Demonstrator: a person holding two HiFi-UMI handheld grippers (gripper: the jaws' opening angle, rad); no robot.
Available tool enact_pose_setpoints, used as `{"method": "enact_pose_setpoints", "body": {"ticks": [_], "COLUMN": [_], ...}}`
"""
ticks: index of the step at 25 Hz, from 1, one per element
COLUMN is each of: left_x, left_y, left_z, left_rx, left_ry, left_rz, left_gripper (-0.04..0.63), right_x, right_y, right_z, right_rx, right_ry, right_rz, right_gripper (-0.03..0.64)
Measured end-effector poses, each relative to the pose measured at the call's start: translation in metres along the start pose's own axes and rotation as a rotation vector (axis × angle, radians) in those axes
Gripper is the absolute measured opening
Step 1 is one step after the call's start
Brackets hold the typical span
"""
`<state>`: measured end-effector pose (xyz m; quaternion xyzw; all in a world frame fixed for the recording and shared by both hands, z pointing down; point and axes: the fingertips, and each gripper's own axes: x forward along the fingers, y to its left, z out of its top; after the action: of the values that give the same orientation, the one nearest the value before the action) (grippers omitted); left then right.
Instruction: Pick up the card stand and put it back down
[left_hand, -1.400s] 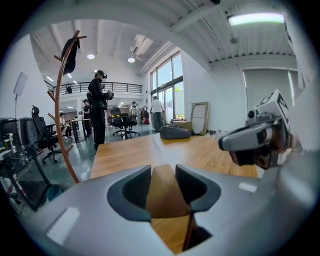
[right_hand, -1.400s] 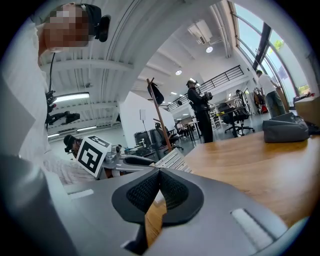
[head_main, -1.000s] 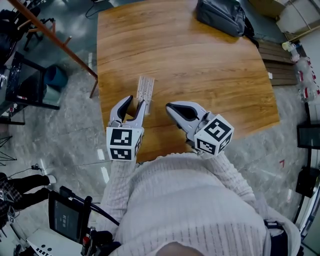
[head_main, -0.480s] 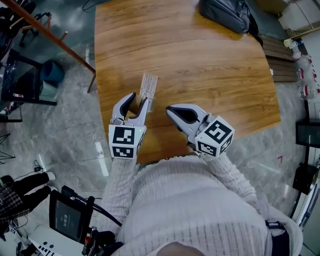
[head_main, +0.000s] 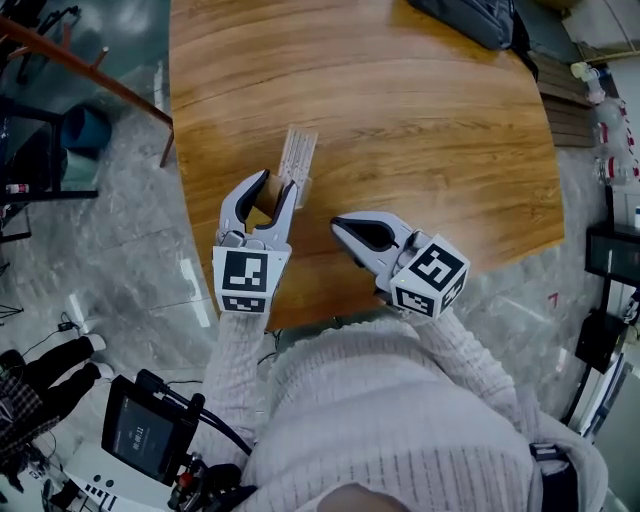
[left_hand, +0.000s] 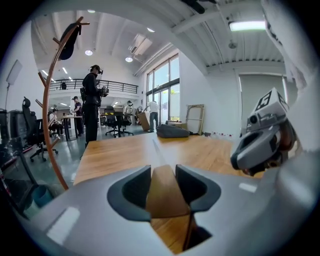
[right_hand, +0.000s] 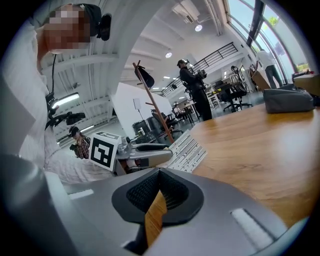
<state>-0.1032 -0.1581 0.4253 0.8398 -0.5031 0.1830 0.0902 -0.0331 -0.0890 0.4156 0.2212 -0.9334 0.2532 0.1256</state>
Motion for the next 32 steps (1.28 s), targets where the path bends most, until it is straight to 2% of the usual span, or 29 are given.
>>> {"method": "enact_pose_setpoints", "body": {"ticks": [7, 12, 18, 22, 26, 32], "left_x": [0.019, 0.014, -0.001, -0.013, -0.024, -0.029], "left_y": [0.002, -0.002, -0.011, -0.02, -0.021, -0.024], "left_z": [-0.005, -0.007, -0.014, -0.027, -0.047, -0.053], "left_rx": [0.033, 0.037, 0.012, 0.03, -0.025, -0.026], "left_ry": [-0.022, -0.051, -0.039, -0.015, 0.007, 0.004], "left_rz": [0.019, 0.019, 0.027, 0.041, 0.041, 0.031], "left_gripper": [0.157, 0.156, 0.156, 0.156, 0.156, 0.156], "right_x": [0.002, 0.001, -0.001, -0.002, 0.002, 0.005], "right_y": [-0.004, -0.007, -0.009, -0.005, -0.002, 0.001], "right_z": [-0.017, -0.018, -0.017, -0.02, -0.022, -0.026], "right_rx": [0.055, 0.054, 0.052, 0.051, 0.049, 0.048], "right_ry": [0.032, 0.037, 0.036, 0.032, 0.032, 0.04], "right_rz": [-0.001, -0.004, -0.002, 0.007, 0.013, 0.01], "right_gripper": [-0.003, -0.003, -0.003, -0.003, -0.003, -0.003]}}
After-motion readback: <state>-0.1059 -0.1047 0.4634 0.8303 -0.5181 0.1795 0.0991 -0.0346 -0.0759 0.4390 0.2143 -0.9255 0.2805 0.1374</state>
